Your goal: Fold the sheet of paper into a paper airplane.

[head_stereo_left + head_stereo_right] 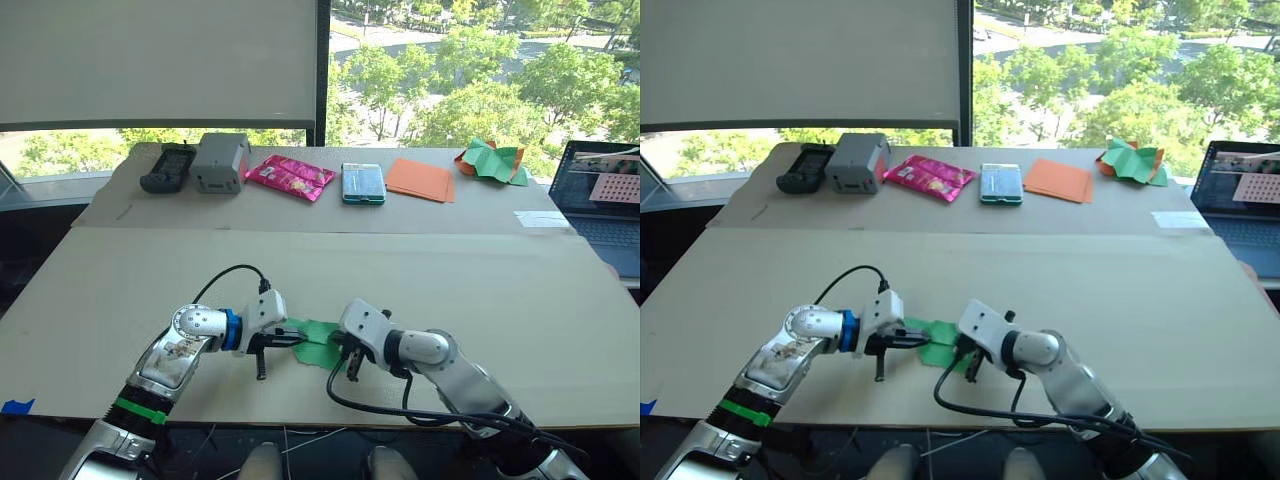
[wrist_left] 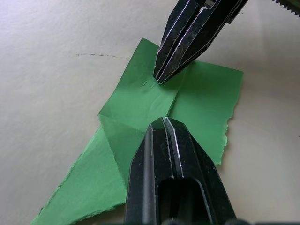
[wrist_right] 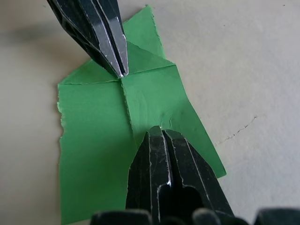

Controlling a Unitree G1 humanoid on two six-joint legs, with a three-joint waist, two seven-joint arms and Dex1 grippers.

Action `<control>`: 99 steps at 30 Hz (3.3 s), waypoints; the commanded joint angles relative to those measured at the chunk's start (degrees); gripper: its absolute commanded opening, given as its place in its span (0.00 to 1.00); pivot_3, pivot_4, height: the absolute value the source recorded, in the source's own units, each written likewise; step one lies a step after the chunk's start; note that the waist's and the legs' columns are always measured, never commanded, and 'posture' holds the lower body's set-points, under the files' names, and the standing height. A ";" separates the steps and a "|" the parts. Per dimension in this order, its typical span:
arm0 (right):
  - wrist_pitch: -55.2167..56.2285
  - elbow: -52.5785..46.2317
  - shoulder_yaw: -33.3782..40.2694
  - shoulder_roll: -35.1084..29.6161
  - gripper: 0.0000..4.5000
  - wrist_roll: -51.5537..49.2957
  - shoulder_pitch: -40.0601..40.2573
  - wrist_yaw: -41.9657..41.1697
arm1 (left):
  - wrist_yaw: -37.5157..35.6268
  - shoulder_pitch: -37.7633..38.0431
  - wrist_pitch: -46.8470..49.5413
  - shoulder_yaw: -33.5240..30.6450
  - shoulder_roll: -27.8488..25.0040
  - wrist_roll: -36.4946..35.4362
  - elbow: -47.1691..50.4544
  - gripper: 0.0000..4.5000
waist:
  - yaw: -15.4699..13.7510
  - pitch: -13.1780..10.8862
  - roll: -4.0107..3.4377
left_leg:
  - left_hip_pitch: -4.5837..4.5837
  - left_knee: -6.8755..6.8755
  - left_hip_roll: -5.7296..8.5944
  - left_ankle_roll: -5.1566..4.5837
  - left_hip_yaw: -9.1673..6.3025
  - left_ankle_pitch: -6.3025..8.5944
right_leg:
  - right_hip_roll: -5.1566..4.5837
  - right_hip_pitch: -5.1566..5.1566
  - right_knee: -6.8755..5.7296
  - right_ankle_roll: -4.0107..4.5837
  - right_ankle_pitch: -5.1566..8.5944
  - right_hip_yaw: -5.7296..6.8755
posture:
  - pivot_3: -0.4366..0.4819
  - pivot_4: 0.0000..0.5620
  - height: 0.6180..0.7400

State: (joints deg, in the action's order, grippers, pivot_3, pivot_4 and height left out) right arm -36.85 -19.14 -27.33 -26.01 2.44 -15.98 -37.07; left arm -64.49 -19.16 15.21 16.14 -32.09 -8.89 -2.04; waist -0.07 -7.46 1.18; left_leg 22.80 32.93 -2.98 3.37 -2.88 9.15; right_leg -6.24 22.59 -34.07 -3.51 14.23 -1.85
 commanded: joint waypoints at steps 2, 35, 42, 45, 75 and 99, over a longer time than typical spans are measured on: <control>-3.22 1.87 -1.48 -0.10 0.00 1.27 0.71 0.18 | 0.59 -0.86 -1.80 1.08 0.05 2.08 -2.20 0.00 | 0.06 0.00 0.01 | 0.00 0.00 0.00 0.00 -0.01 0.00 | 0.00 0.00 0.00 0.00 0.00 0.00 | 0.48 0.27 0.72; -7.94 0.75 -2.57 1.41 0.00 1.26 0.29 0.91 | 1.05 -1.85 -6.31 3.54 0.92 5.89 -10.87 0.00 | 0.78 0.06 0.02 | -0.35 -0.02 0.00 0.00 -0.08 0.00 | 0.04 -0.35 -0.03 -0.03 -0.02 0.00 | 0.48 0.27 0.72; -8.58 0.54 -2.71 1.31 0.00 1.31 0.26 0.99 | 1.18 0.08 -7.72 2.66 -0.43 5.94 -12.04 0.00 | 0.79 0.34 -0.20 | -0.37 -0.03 -0.01 0.01 -0.08 0.00 | 0.03 -0.35 -0.04 -0.03 -0.02 0.00 | 0.48 0.27 0.72; -8.77 0.78 -2.82 1.40 0.00 1.34 0.03 1.01 | 1.32 1.22 -7.97 1.90 -1.53 5.90 -12.09 0.00 | 0.96 0.43 -0.21 | -0.42 -0.05 -0.01 0.00 -0.08 0.01 | 0.03 -0.35 -0.05 -0.03 -0.02 0.00 | 0.48 0.27 0.72; -8.83 1.76 -3.64 1.68 0.00 1.41 -1.07 0.78 | 1.69 5.78 -6.53 -5.03 -6.90 3.63 -9.90 0.00 | 1.22 0.64 -0.34 | -0.53 -0.13 -0.05 0.04 -0.07 0.03 | -0.04 -0.25 -0.03 -0.02 -0.01 0.01 | 0.48 0.27 0.72; -19.42 -15.73 16.06 2.51 0.99 -12.77 -4.61 0.39 | 7.77 11.47 17.38 -21.29 -8.62 -18.31 18.53 0.00 | 0.72 -0.31 0.13 | 0.24 -0.17 -0.04 0.02 -0.08 0.02 | 0.02 0.47 -0.01 -0.01 -0.03 0.02 | 0.48 0.27 0.72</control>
State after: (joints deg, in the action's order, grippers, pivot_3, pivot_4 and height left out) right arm -55.40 -32.32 -13.90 -23.06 -8.60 -20.04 -36.90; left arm -57.36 -7.76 31.99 -2.87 -40.75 -25.31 14.11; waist 0.65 -7.77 1.30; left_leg 23.05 32.76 -3.02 3.39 -2.96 9.16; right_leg -6.23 23.07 -34.05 -3.52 14.20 -1.83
